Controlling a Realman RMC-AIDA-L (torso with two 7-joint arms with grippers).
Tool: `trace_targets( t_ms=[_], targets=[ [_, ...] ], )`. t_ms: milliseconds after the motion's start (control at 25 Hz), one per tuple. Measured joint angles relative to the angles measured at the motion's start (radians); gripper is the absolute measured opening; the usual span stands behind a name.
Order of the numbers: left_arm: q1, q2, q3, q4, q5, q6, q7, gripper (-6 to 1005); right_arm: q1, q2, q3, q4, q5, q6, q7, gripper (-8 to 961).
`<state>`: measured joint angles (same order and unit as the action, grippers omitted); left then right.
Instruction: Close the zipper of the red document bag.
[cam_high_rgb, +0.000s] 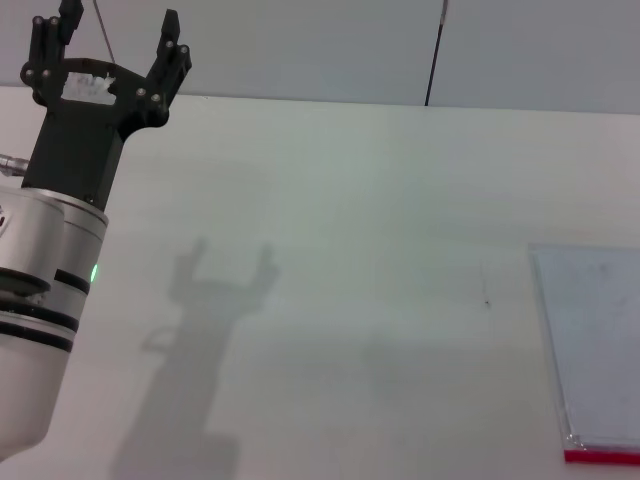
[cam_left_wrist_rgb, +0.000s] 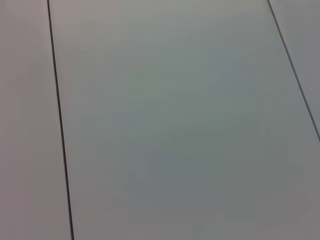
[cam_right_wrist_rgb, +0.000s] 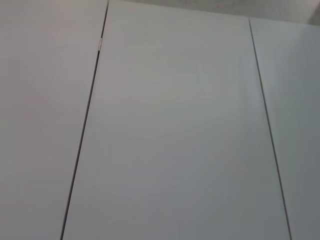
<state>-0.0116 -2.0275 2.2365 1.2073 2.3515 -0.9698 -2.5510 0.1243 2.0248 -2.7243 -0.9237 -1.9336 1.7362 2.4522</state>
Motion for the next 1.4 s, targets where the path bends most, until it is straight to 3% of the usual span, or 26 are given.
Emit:
trace_targets(
  t_ms=[1400],
  targets=[
    [-0.013,0.000,0.002,-0.012,0.000,0.005,0.000,874,0.005,0.000,-0.001,0.000,0.009,-0.009,0.001,667]
  ],
)
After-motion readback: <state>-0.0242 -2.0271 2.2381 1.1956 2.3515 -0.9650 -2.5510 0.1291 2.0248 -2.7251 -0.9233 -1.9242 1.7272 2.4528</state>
